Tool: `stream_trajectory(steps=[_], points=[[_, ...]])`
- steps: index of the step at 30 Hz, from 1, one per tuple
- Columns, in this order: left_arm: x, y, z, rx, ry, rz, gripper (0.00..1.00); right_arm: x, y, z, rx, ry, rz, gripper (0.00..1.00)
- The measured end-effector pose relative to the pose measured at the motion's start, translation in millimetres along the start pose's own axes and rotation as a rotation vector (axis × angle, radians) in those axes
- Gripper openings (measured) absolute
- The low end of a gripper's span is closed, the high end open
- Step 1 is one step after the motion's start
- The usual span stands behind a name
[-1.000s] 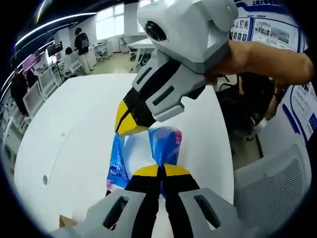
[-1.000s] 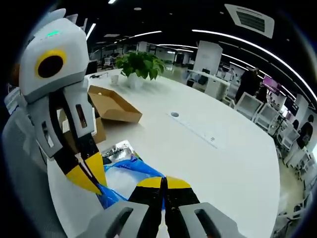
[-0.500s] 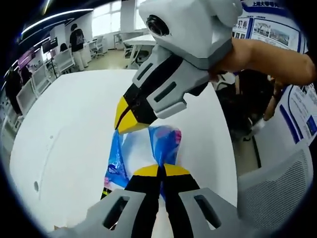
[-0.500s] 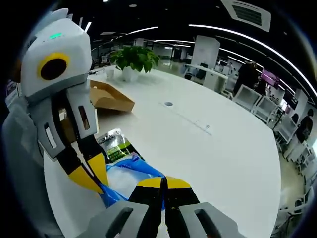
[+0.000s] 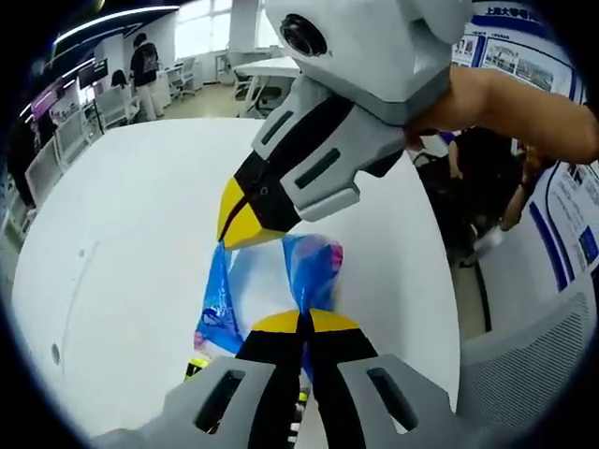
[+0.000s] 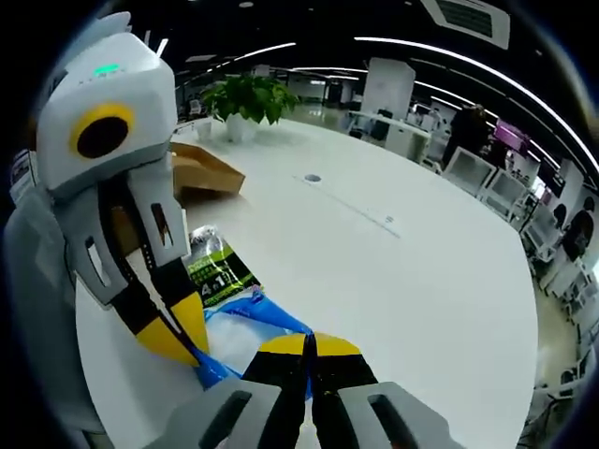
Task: Operate the shoe box by opening the lid, removing the specified soft item, and placing it in the target area until the item is outside and the box remains undamaged.
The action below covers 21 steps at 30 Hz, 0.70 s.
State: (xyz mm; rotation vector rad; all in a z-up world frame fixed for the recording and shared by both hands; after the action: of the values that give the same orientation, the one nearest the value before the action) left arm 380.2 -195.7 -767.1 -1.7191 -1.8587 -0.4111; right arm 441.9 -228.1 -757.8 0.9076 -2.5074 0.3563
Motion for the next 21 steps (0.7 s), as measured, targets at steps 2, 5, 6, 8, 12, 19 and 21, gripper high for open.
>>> stream_trajectory(steps=[2,5,6,8,12,19,21], points=[[-4.3,-0.3,1.8,0.010,0.002,0.006,0.00,-0.3,-1.8,4.3,0.001,0.007,0.000,0.00],[-10.2,0.7,3.2,0.008,0.010,0.011,0.00,-0.5,-4.4,9.1,-0.003,0.011,0.001,0.00],[-11.9,0.9,3.0,0.001,0.012,0.011,0.00,-0.1,-5.9,10.2,-0.010,0.010,0.004,0.00],[-14.3,0.3,2.1,0.003,0.015,0.018,0.00,0.2,-7.0,11.5,-0.015,0.009,0.005,0.00],[-19.6,-0.2,1.4,0.006,0.017,0.026,0.00,1.1,-9.2,14.3,-0.016,0.012,0.006,0.00],[-23.4,-1.9,-1.0,0.002,0.020,0.034,0.00,4.0,-12.9,16.4,-0.027,0.012,0.016,0.00],[-23.8,-2.8,-0.7,-0.002,0.021,0.036,0.00,4.5,-12.9,16.6,-0.028,0.013,0.016,0.00]])
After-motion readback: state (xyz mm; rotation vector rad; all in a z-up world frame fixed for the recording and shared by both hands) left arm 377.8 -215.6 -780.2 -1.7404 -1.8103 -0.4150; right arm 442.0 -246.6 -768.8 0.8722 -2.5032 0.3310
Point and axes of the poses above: the point that each gripper's makers call its tool centre point, and the gripper's own axes: x roughly backward along the fingers, y roughly to its left, z roughly out of its underside, the point moved 1 cm from there along x, roughly backward along the fingers, and after that the axes turned 14 degrees about -y, right-handed, at the moved point
